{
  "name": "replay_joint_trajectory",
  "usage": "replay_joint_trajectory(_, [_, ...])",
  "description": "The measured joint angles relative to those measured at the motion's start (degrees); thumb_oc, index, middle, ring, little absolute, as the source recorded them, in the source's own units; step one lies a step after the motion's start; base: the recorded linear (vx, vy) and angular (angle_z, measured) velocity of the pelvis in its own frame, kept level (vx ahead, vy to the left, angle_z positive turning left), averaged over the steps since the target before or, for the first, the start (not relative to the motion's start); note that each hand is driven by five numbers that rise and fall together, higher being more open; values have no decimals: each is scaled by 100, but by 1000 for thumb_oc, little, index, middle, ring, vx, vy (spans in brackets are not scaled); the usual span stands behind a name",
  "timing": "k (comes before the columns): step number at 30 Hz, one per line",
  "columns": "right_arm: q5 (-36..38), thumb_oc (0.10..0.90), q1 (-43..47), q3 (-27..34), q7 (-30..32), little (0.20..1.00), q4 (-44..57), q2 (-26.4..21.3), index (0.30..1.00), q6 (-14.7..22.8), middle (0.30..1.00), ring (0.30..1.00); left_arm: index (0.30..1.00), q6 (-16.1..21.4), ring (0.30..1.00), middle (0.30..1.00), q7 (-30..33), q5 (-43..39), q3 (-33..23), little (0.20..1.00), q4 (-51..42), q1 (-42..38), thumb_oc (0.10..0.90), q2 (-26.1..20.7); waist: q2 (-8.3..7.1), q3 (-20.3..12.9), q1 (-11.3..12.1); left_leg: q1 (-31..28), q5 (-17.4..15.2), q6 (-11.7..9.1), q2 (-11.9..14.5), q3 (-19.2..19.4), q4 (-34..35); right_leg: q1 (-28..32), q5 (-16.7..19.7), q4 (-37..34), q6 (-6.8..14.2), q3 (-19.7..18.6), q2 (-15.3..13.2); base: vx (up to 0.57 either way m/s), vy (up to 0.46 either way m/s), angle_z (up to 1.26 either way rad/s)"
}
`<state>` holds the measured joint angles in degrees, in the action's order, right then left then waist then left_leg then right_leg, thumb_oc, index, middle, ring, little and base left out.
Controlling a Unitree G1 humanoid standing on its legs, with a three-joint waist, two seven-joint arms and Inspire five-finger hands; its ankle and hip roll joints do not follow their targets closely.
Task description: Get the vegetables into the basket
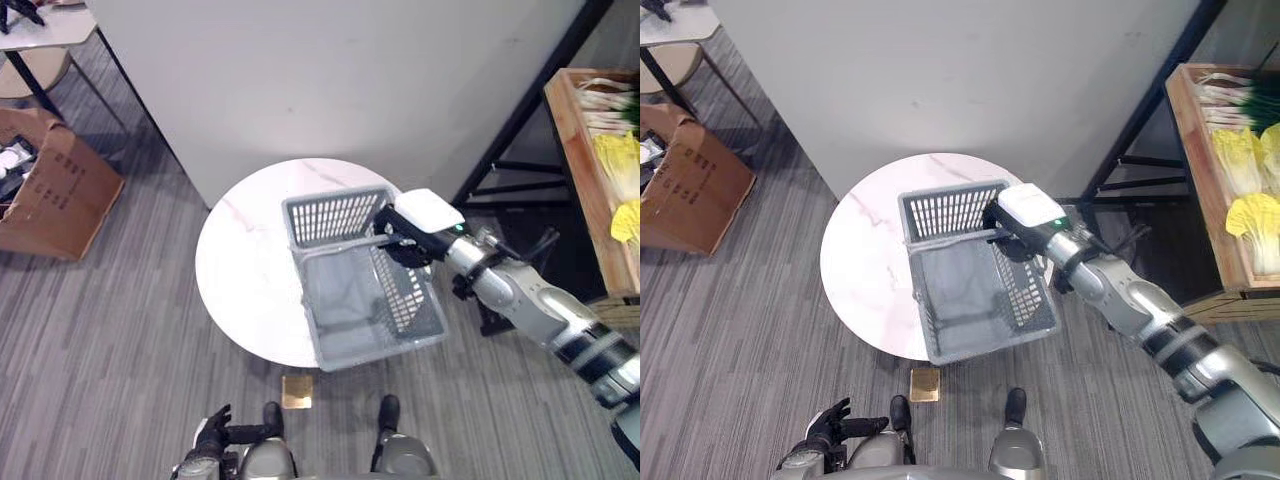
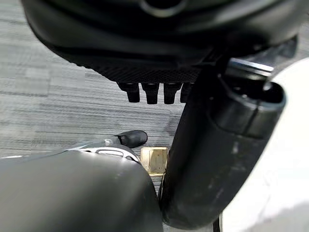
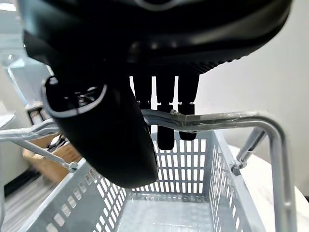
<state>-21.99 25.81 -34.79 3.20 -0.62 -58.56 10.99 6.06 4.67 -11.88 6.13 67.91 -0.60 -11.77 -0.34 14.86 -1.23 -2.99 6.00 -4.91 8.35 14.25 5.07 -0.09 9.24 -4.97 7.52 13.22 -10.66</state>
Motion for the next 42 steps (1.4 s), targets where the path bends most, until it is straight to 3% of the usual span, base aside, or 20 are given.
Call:
replay_joint_trajectory(6, [44, 400, -831, 707, -73, 300, 431, -133, 300, 213, 300, 300, 1000, -45, 1000, 1000, 58, 639, 251, 1000, -184, -46, 900, -54, -9, -18, -203, -100, -24, -8, -19, 181, -29, -37, 24, 30, -10, -188, 25, -43, 46, -17])
replay_joint_trajectory(11, [27, 400, -2384, 2248, 82, 300, 732, -98, 300, 305, 300, 300, 1000, 13, 1000, 1000, 337, 1143, 566, 1000, -606, -64, 900, -167, -111, 40, -307, -25, -282, 75, -151, 483, -355, -408, -68, 513, 51, -517, -156, -104, 159, -27])
replay_joint_trajectory(13, [1, 400, -2564, 2411, 172, 300, 685, -70, 300, 276, 300, 300, 1000, 79, 1000, 1000, 492, 1203, 549, 1000, -846, 97, 900, -178, -165, 77, -385, -55, -272, 129, -224, 596, -307, -487, -47, 540, 108, -659, -258, -159, 140, -40])
replay_joint_trajectory(16, [-67, 400, -2369, 2281, 346, 300, 678, 172, 300, 228, 300, 300, 1000, 91, 1000, 1000, 726, 1366, 572, 1000, -788, -93, 900, -295, -469, 248, -557, -64, -391, 246, -483, 1227, -396, -840, 499, 369, 123, -934, -322, -244, 94, -99])
replay_joint_trajectory(18, [-67, 400, -2051, 2096, 410, 300, 638, 380, 300, 207, 300, 300, 1000, 83, 1000, 1000, 793, 1402, 713, 1000, -862, -187, 900, -490, -586, 398, -430, 210, -766, 489, -485, 1314, -828, -1187, 1340, 144, 111, -693, -172, -204, 152, -146])
replay_joint_trajectory(19, [-69, 400, -1833, 1922, 457, 300, 594, 465, 300, 202, 300, 300, 1000, 106, 1000, 1000, 790, 1419, 737, 1000, -954, -166, 900, -598, -625, 454, -380, 274, -885, 613, -399, 1449, -957, -1258, 1603, -16, -203, -578, -69, -172, 90, -137])
replay_joint_trajectory(20, [-73, 400, -1775, 1741, 531, 300, 552, 485, 300, 173, 300, 300, 1000, 158, 1000, 1000, 789, 1431, 558, 1000, -898, -230, 900, -596, -485, 484, -493, 330, -813, 656, -109, 1790, -1092, -1359, 480, 880, -326, 655, -165, -229, 64, -95])
replay_joint_trajectory(21, [-76, 400, -1775, 1636, 529, 300, 554, 387, 300, 132, 300, 300, 1000, 215, 1000, 1000, 813, 1429, 413, 1000, -922, -238, 900, -523, -330, 479, -394, 295, -782, 631, 28, 1877, -1036, -1413, -108, 1542, -502, 1057, -198, -237, 46, -61])
replay_joint_trajectory(22, [-99, 400, -1721, 1516, 510, 300, 570, 254, 300, 132, 300, 300, 1000, 240, 1000, 1000, 873, 1412, 444, 1000, -979, -226, 900, -525, -172, 504, -266, 250, -634, 503, 219, 2103, -1035, -1251, -400, 1975, -409, 1377, -264, -285, 19, -74])
replay_joint_trajectory(24, [-199, 400, -1243, 1005, 490, 300, 547, 398, 300, 87, 300, 300, 1000, 301, 1000, 1000, 870, 1411, 402, 1000, -837, -98, 900, -756, -133, 486, 147, -21, -579, 417, 574, 2652, -1123, -898, -1168, 3238, -701, 2560, -854, -138, -60, -128])
replay_joint_trajectory(25, [-223, 400, -942, 677, 477, 300, 627, 455, 300, 108, 300, 300, 1000, 186, 1000, 1000, 913, 1378, 272, 1000, -817, 34, 900, -765, -113, 447, 330, -170, -553, 377, 745, 2967, -1107, -761, -1318, 3646, -530, 2770, -1047, -67, -62, -146])
replay_joint_trajectory(26, [-240, 400, -754, 507, 474, 300, 831, 456, 300, 170, 300, 300, 1000, 120, 1000, 1000, 962, 1348, 160, 1000, -811, 190, 900, -843, -129, 404, 364, -181, -513, 318, 892, 3104, -1156, -735, -1403, 3770, -408, 2586, -1132, -67, -150, -145])
replay_joint_trajectory(27, [-238, 400, -576, 482, 486, 300, 1202, 461, 300, 352, 300, 300, 1000, 10, 1000, 1000, 993, 1342, 17, 1000, -709, 348, 900, -1017, -244, 341, 433, -170, -369, 235, 971, 3157, -1187, -628, -1504, 3258, -315, 2171, -921, -47, -204, -118])
replay_joint_trajectory(29, [-241, 400, -383, 463, 475, 300, 1264, 521, 300, 420, 300, 300, 1000, -36, 1000, 1000, 966, 1310, -71, 1000, -668, 539, 900, -932, -258, 329, 540, -19, -232, 437, 1401, 2991, -1866, -405, -1610, 2537, -611, 2223, -464, -29, -215, -110])
replay_joint_trajectory(30, [-240, 400, -393, 460, 474, 300, 1260, 502, 300, 379, 300, 300, 1000, -17, 1000, 1000, 945, 1310, -133, 1000, -597, 554, 900, -871, -334, 258, 524, 155, -458, 318, 1498, 2908, -2126, -331, -1616, 2261, -622, 2112, -362, 10, -111, -65])
replay_joint_trajectory(32, [-239, 400, -421, 539, 472, 300, 1153, 229, 300, 337, 300, 300, 1000, -39, 1000, 1000, 950, 1327, -121, 1000, -485, 445, 900, -736, -355, 210, 379, 443, -677, 205, 1054, 2821, -1589, -139, -1553, 1869, -640, 2005, -266, -17, -299, -35])
replay_joint_trajectory(33, [-231, 400, -763, 748, 472, 300, 1090, 169, 300, 329, 300, 300, 1000, -8, 1000, 1000, 914, 1325, -122, 1000, -489, 448, 900, -568, -109, 43, 290, 574, -214, 430, 947, 2926, -1304, 32, -1554, 1640, -607, 2000, 87, -32, -361, -37])
replay_joint_trajectory(35, [-230, 400, -880, 751, 461, 300, 1144, 186, 300, 355, 300, 300, 1000, -27, 1000, 1000, 942, 1322, -123, 1000, -432, 387, 900, -643, -221, -7, 225, 546, -72, 497, 960, 2875, -1219, 41, -1499, 1523, -582, 1968, 151, -24, -204, -21])
replay_joint_trajectory(38, [-219, 400, -923, 753, 440, 300, 1156, 141, 300, 423, 300, 300, 1000, 7, 1000, 1000, 914, 1313, -105, 1000, -508, 323, 900, -582, -202, -10, 52, 492, -9, 561, 972, 2893, -1127, 123, -1445, 1335, -558, 1964, 246, -26, -139, -6])
replay_joint_trajectory(42, [-191, 400, -1420, 1001, 437, 300, 1154, 122, 300, 425, 300, 300, 1000, 53, 1000, 1000, 879, 1313, -95, 1000, -525, 297, 900, -309, -26, -54, -32, 308, 5, 557, 985, 2928, -1068, 308, -1429, 1169, -556, 1909, 323, 5, -145, -10])
